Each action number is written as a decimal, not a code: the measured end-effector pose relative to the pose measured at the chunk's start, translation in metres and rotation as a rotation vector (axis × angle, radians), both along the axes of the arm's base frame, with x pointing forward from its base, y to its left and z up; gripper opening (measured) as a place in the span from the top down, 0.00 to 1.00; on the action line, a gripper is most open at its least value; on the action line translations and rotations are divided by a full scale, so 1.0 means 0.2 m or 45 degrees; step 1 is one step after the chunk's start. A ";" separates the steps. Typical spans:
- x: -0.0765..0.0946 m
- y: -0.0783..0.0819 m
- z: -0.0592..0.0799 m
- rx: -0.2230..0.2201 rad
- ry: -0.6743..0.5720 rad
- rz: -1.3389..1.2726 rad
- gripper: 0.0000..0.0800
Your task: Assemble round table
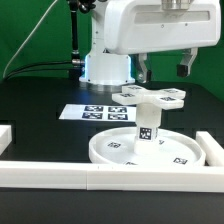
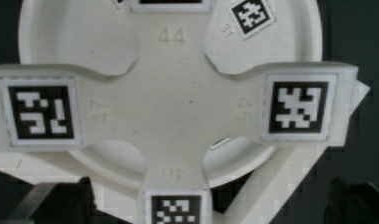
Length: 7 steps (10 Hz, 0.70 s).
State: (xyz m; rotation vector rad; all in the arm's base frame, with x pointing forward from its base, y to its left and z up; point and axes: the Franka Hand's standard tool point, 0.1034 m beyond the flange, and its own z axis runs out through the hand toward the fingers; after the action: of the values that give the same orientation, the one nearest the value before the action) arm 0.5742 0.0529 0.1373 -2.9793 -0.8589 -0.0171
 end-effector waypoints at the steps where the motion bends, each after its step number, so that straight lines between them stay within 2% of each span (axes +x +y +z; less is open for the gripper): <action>1: 0.00 0.00 0.00 -0.001 -0.003 0.075 0.19; 3: 0.00 -0.01 0.00 -0.007 -0.016 0.242 0.19; 7: 0.00 -0.03 -0.02 -0.067 -0.027 0.787 0.19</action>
Offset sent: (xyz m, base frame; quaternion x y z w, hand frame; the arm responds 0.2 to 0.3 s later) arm 0.0010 0.0006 -0.0039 -0.0396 0.0153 -0.2549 0.9660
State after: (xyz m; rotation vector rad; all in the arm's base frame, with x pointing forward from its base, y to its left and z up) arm 0.5736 0.0471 0.1337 -2.6211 -1.7551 -0.0058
